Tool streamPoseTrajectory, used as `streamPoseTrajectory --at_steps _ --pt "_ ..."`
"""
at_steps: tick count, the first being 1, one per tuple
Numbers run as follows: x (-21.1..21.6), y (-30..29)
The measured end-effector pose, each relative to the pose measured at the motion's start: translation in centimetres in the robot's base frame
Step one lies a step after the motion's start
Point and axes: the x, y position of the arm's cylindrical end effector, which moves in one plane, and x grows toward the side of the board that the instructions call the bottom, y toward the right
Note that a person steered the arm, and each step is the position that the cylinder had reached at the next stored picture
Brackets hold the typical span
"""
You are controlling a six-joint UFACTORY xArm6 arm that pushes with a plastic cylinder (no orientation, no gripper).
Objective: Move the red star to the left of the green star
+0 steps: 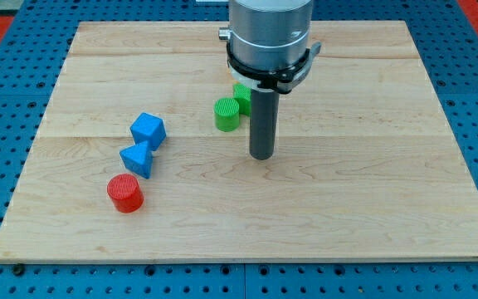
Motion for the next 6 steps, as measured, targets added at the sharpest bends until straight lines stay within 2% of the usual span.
streamPoseTrajectory --at_steps 2,4,5,6 --pt "0.0 0.5" --pt "-3.3 2.1" --pt "-5.7 6.8" --pt "-13.1 7.8"
